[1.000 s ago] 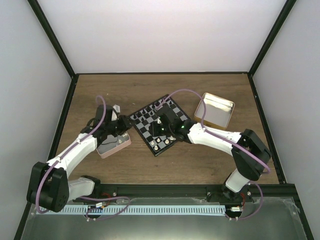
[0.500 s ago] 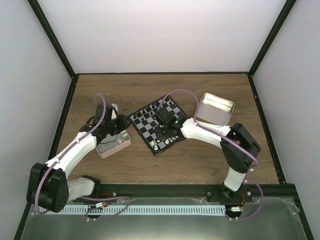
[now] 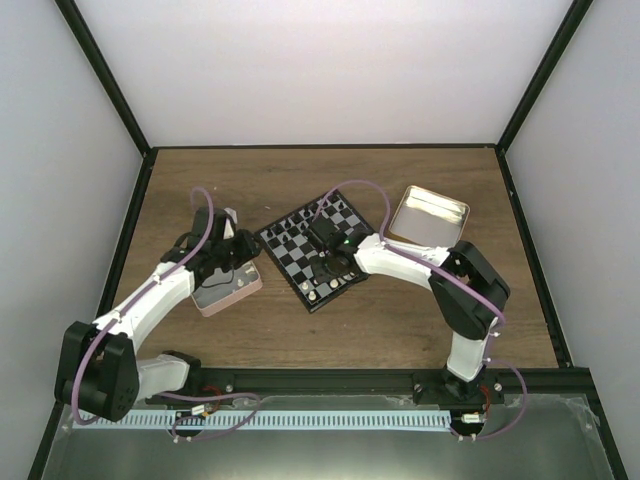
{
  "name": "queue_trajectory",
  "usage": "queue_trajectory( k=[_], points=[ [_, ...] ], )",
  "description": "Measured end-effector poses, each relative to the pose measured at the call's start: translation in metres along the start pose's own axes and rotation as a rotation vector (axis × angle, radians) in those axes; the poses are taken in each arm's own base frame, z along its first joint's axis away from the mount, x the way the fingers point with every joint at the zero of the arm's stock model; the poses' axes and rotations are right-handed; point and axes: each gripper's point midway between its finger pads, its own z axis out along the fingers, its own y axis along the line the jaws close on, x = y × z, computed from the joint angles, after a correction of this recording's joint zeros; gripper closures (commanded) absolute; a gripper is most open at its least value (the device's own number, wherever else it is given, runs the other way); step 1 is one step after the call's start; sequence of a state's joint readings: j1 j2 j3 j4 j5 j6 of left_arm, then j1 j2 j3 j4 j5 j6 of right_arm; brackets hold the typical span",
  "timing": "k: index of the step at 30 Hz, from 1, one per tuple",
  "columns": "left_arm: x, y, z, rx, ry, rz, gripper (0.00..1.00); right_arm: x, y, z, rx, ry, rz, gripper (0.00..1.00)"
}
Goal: Set up the chess pieces on the board
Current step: Place the chess piece on the chessboard.
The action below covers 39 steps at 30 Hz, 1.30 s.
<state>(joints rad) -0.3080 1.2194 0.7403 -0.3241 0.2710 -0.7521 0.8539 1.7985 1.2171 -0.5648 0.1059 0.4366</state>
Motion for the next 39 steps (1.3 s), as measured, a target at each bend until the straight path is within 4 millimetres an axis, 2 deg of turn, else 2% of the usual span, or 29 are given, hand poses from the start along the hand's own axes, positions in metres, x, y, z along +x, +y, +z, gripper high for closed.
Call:
queue_trajectory(
  k=[6,13,18,25,31,39],
  points=[
    [0.001,0.001,0.001,-0.001,0.006,-0.001,0.64,0.006,-0.002,0.003,0.011,0.023,-0.010,0.89],
    [0.002,0.001,0.001,-0.002,0.006,-0.001,0.64,0.003,-0.002,0.001,0.012,0.021,-0.017,0.80],
    [0.001,0.002,0.001,-0.007,0.001,-0.001,0.62,-0.002,0.000,-0.001,0.009,0.008,-0.016,0.80],
    [-0.008,0.011,-0.005,-0.056,-0.064,0.003,0.56,-0.003,-0.001,-0.001,0.014,0.004,-0.014,0.79],
    [-0.011,0.027,-0.007,-0.123,-0.107,-0.002,0.55,-0.003,-0.001,-0.001,0.013,0.003,-0.014,0.79],
    [-0.011,0.032,-0.007,-0.143,-0.113,-0.004,0.55,-0.002,0.001,-0.001,0.003,0.008,-0.019,0.79]
  ],
)
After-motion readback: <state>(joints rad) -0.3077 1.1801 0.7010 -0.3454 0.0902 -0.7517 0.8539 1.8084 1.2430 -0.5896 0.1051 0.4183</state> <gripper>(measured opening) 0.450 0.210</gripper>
